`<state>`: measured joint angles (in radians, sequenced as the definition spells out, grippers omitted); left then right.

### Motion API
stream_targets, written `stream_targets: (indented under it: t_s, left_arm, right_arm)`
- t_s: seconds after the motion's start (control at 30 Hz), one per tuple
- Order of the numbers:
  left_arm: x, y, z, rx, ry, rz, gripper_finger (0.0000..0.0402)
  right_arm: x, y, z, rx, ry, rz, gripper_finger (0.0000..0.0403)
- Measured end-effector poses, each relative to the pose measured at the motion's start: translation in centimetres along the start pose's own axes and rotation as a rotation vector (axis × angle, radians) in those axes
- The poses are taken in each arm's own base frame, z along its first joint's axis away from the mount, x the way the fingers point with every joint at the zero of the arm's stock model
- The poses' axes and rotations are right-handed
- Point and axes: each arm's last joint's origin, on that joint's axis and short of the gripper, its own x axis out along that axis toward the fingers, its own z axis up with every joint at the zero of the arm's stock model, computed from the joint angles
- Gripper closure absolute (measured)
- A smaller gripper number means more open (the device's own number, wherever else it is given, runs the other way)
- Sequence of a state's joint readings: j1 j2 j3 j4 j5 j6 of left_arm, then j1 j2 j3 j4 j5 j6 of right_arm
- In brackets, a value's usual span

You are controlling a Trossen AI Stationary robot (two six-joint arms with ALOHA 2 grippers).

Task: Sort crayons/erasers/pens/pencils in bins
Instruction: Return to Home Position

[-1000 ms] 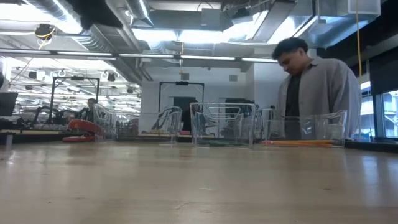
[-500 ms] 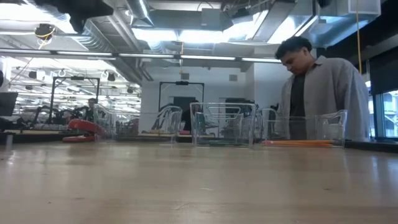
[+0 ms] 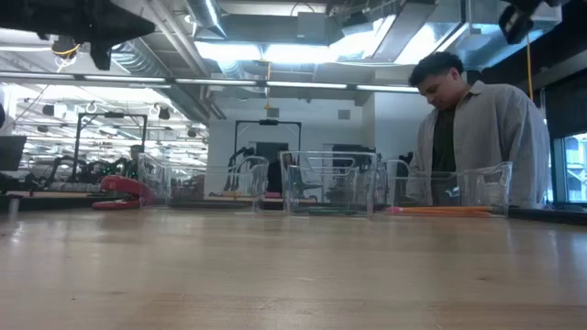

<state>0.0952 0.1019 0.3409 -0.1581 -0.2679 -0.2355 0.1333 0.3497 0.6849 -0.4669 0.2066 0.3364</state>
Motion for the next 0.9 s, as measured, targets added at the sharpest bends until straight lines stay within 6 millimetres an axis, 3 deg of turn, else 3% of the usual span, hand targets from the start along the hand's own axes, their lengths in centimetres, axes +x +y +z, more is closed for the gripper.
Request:
stream_targets:
  t_s: [0.4,0.6,0.9]
  left_arm:
    - [-1.0,0.4,-0.3,-0.024,-0.091,-0.011,0.0401]
    - [-0.6,0.5,-1.1,-0.025,-0.082,-0.003,0.0401]
    - [0.8,1.0,-5.2,-0.039,-0.119,-0.021,0.0401]
  right_arm:
    - [-4.1,-2.1,-3.5,0.001,-0.146,0.049,0.0400]
    - [-3.7,-2.3,-4.2,-0.011,-0.082,0.033,0.0401]
    - [-1.3,-2.7,-7.0,-0.020,-0.052,0.038,0.0401]
